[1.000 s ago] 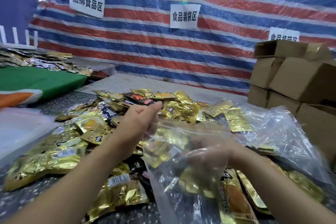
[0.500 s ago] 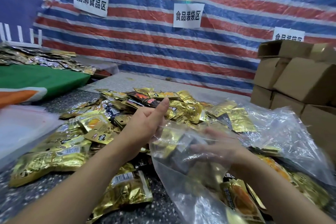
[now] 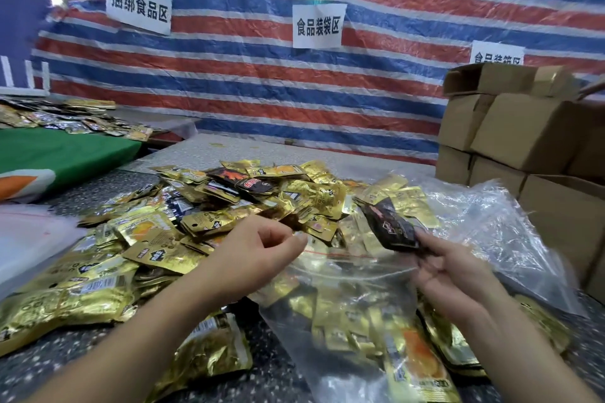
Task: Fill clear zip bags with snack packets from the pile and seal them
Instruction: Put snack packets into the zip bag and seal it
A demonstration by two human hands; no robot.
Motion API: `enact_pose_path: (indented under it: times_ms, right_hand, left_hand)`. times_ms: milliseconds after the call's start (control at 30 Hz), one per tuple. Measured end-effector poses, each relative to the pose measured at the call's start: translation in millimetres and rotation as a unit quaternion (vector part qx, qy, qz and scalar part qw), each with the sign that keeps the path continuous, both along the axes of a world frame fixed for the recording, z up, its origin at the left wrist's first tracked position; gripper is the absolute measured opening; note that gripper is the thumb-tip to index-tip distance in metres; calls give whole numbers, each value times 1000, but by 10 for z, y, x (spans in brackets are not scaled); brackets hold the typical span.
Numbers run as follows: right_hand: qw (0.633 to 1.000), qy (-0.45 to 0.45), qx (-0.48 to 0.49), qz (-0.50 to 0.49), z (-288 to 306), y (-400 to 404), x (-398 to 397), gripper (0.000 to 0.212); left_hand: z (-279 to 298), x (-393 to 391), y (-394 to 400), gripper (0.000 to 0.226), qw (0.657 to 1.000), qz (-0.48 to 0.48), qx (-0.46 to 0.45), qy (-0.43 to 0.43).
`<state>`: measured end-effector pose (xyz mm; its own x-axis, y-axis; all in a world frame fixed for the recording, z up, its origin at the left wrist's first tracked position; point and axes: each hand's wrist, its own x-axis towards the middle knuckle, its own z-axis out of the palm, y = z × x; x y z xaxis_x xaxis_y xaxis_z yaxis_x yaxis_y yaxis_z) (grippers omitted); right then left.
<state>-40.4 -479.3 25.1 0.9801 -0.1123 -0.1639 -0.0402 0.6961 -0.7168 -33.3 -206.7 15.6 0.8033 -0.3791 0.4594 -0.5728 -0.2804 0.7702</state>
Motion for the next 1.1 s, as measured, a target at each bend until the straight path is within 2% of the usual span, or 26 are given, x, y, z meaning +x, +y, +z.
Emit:
enact_pose_path:
  times_ms: [133,267,367,500,567,667,800,900,967,1033,1100]
  right_hand:
    - [999,-27,20,-1,7,50,-48,42]
    - [993,-107,30,-30,64,22,-110,30]
    - [979,-197,-41,-43,119,27,-149,29]
    - [935,-305,-177,-47,169,154,-238,30]
    - [911,-319,-254,-58,157,226,-289,31]
    - [857,-334,-389,-46,108,303,-346,32]
    - [813,-336,-475,28,43,315,-365,38]
    - [798,-318,-507,75,19,306,-382,42]
    - [791,-311,-524,60,8,315,-380,43]
    - [802,-309,-511,20,4,325,-364,41]
    - [812,-309,-494,-29,18,318,-343,37]
  left_hand:
    - [-31,13,-10,52,998,24,54,-20]
    - [-33,-21,-60,48,996,22,77,-30]
    - [-40,-54,-85,48,995,16,91,-37]
    - [-27,-94,-119,49,996,10,77,-52]
    - [-24,-111,-131,48,996,5,64,-60]
    - [-31,-114,-132,48,996,10,48,-71]
    - [-23,-106,-137,49,995,45,2,-88]
    - [-14,-84,-135,48,993,69,-40,-90]
    - [-6,-79,-140,39,992,78,-67,-76]
    - [4,-80,-152,29,991,69,-110,-37]
    - [2,-69,-150,48,991,46,-126,24]
